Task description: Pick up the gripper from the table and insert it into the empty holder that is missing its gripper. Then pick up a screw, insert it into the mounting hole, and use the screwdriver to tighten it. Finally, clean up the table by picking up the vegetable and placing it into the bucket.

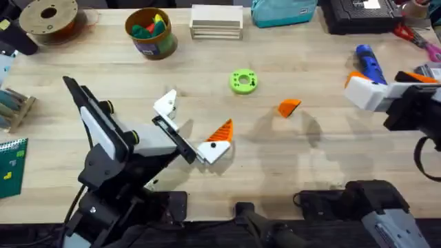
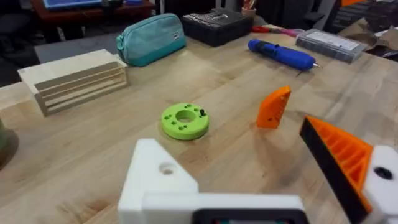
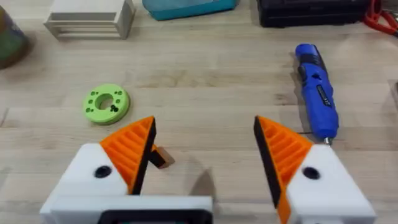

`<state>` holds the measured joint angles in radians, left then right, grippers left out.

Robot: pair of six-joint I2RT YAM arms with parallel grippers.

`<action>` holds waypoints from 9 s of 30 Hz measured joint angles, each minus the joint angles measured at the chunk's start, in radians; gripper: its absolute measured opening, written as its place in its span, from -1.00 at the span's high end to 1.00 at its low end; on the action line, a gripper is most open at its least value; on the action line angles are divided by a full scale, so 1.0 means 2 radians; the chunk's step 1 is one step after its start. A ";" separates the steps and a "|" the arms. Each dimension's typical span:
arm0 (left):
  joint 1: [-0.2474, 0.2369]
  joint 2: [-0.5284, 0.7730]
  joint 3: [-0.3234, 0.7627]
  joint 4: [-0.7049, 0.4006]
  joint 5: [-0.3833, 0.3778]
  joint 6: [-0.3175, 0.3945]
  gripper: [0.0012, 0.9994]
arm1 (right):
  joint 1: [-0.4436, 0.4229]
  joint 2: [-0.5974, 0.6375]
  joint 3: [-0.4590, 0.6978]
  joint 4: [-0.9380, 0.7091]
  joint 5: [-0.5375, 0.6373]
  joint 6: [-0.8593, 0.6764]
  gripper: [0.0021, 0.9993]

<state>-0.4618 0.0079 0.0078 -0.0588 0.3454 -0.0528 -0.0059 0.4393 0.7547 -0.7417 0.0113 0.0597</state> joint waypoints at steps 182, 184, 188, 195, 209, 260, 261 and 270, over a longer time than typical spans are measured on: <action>0.000 0.000 0.000 0.000 0.166 -0.116 -0.97 | 0.193 0.568 0.014 0.363 -0.668 0.402 0.96; 0.000 0.000 0.000 0.000 0.165 -0.117 -0.97 | 0.197 0.568 0.014 0.370 -0.662 0.408 0.96; 0.001 0.000 0.000 0.000 0.159 -0.118 -0.97 | 0.212 0.568 0.014 0.402 -0.645 0.430 0.96; 0.003 0.000 0.000 0.000 0.151 -0.123 -0.97 | 0.242 0.568 0.014 0.428 -0.616 0.471 0.96; 0.007 0.000 0.000 0.000 0.130 -0.135 -0.97 | 0.262 0.566 0.014 0.458 -0.574 0.517 0.96; -0.001 0.000 0.000 0.000 0.172 -0.121 -0.97 | 0.239 0.566 0.014 0.469 -0.574 0.463 -0.77; -0.001 0.000 0.000 0.000 0.172 -0.121 -0.97 | 0.229 0.566 0.014 0.473 -0.573 0.455 -0.77; -0.001 0.000 0.000 0.000 0.172 -0.121 -0.97 | 0.165 0.566 0.120 0.301 -0.485 0.300 -0.77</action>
<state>-0.4633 0.0074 0.0082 -0.0586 0.6891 -0.2955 0.3248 1.5711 0.9940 -0.1391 -0.9583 0.6607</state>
